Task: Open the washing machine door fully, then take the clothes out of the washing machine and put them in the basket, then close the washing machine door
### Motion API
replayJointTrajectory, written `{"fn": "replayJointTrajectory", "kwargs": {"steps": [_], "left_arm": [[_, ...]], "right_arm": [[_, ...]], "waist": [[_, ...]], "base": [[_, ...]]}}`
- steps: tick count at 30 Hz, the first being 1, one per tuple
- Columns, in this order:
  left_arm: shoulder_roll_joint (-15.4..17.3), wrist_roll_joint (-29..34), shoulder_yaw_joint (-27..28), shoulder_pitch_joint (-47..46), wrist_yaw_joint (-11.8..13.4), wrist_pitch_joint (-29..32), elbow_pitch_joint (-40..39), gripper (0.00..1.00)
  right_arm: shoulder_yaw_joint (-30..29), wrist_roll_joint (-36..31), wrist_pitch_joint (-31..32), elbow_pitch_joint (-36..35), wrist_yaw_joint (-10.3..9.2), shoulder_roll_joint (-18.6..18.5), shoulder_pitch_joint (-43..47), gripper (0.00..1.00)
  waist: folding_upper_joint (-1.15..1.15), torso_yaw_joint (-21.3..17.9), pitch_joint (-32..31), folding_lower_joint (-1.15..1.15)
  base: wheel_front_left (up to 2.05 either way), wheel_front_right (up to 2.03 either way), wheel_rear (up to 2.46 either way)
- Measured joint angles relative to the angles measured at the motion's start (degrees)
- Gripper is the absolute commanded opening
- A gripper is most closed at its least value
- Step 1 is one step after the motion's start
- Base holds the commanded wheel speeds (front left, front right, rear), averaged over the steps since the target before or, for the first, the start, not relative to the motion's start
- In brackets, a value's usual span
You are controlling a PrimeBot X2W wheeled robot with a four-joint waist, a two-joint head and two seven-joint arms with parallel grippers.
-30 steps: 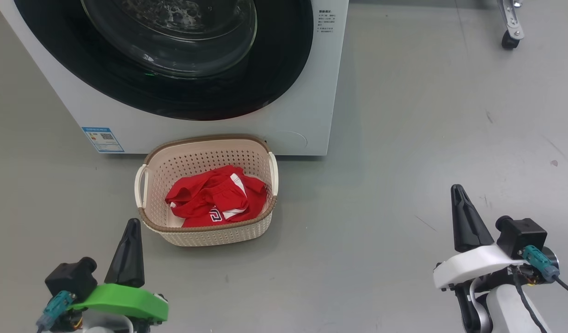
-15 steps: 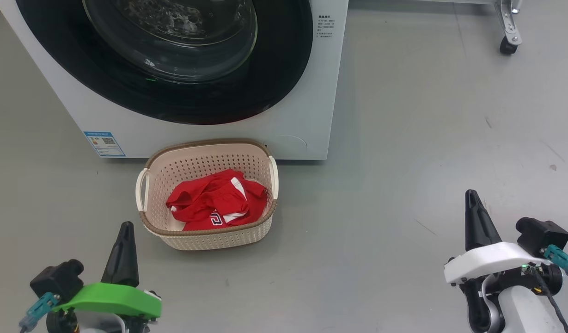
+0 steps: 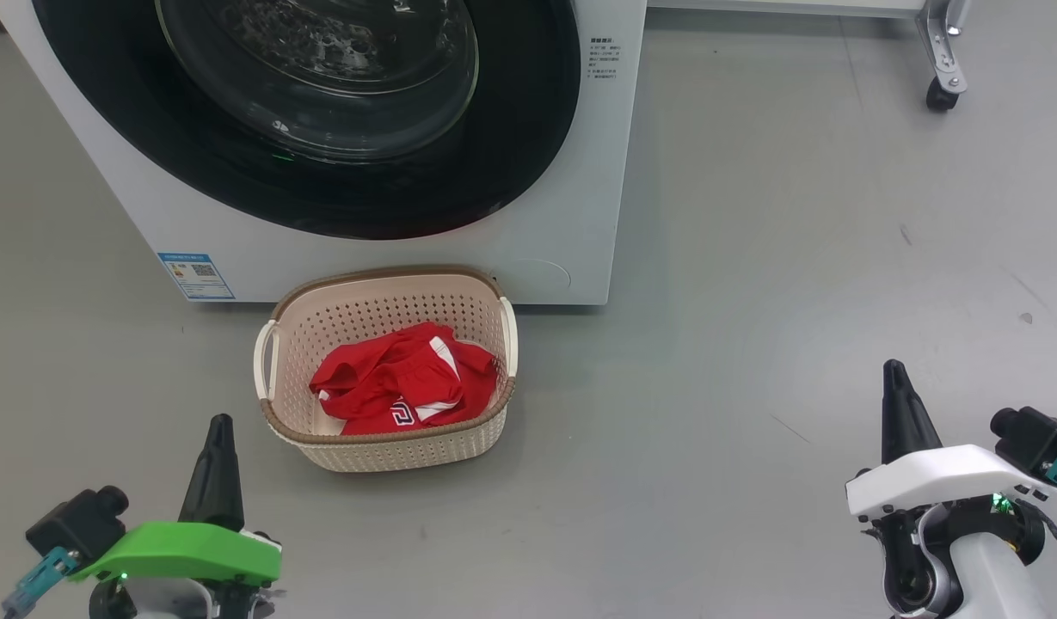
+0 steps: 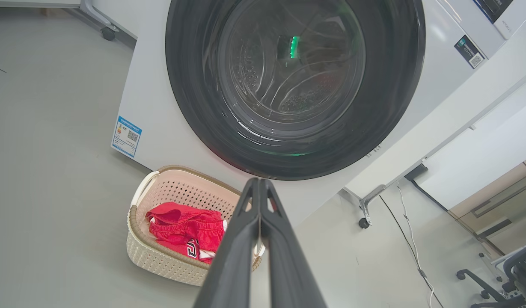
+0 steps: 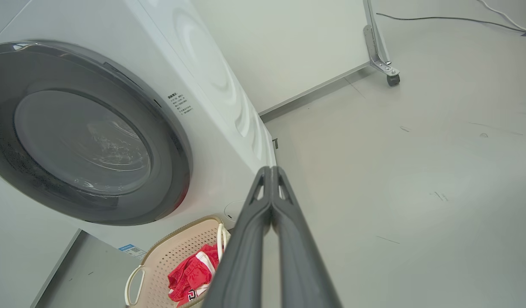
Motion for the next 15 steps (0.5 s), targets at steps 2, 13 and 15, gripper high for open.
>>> {"fn": "replayJointTrajectory", "kwargs": {"steps": [2, 13, 15], "left_arm": [[0.0, -1.3, 0.2, 0.0, 0.0, 0.3, 0.0, 0.0], [0.0, -8.7, 1.2, 0.0, 0.0, 2.7, -0.3, 0.0], [0.0, -9.8, 1.4, 0.0, 0.0, 3.0, -0.3, 0.0]], "right_arm": [[-0.3, 1.6, 0.6, 0.0, 0.01, 0.0, 0.0, 0.0], [-1.9, 10.1, 3.2, 0.0, 0.02, 0.2, 0.0, 0.0], [-2.2, 11.8, 3.5, 0.0, 0.03, 0.2, 0.0, 0.0]], "waist": [[0.0, 0.0, -0.1, 0.0], [0.0, -0.1, -0.8, 0.0], [0.0, -0.1, -0.9, 0.0]], "base": [[0.0, 0.0, 0.0], [0.0, 0.0, 0.0], [0.0, 0.0, 0.0]]}}
